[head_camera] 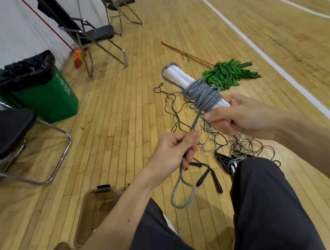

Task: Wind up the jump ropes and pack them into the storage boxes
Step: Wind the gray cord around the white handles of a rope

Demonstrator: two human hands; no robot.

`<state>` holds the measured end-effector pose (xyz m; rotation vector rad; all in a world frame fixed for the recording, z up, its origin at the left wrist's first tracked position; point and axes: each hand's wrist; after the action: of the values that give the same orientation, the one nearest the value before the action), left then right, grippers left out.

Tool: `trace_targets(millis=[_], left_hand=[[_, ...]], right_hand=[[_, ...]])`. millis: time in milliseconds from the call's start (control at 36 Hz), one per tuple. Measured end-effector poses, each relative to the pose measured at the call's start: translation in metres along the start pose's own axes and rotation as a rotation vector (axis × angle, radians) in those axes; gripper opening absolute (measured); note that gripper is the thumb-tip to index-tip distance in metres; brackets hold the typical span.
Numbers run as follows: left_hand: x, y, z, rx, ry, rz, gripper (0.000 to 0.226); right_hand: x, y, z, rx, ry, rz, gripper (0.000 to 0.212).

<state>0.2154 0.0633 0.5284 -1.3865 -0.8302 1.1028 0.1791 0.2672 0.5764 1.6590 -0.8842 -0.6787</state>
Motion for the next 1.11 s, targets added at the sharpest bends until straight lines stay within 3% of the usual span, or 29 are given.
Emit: trace_targets(millis=[222, 444, 639, 806, 1111], left_hand=[[-0.002, 0.009, -0.001, -0.149, 0.025, -0.086, 0.015], [-0.012, 0.013, -0.009, -0.197, -0.015, 0.103, 0.022], [-0.017, 0.015, -0.014, -0.21, 0.037, 0.345, 0.022], [-0.026, -0.005, -0.024, -0.082, 0.115, 0.603, 0.022], [-0.041, -0.043, -0.014, -0.037, 0.201, 0.841, 0.019]], right_hand=[[-0.018, -0.027, 0.017, 0.04, -0.178, -0.222, 0.023], [-0.039, -0.055, 0.03, 0.095, -0.372, -0.408, 0.02], [-0.047, -0.072, 0.039, 0.198, -0.413, -0.539, 0.021], [-0.055, -0.081, 0.045, 0.252, -0.489, -0.593, 0.022], [-0.049, -0.095, 0.055, 0.329, -0.416, -0.71, 0.023]])
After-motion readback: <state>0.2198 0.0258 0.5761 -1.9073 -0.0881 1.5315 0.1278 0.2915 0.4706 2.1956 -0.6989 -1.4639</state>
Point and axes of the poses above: each hand's wrist, its own z-axis towards the middle knuckle, its own x-axis out of the palm, y = z × x, and after that the axes turned 8 degrees about x, right-handed
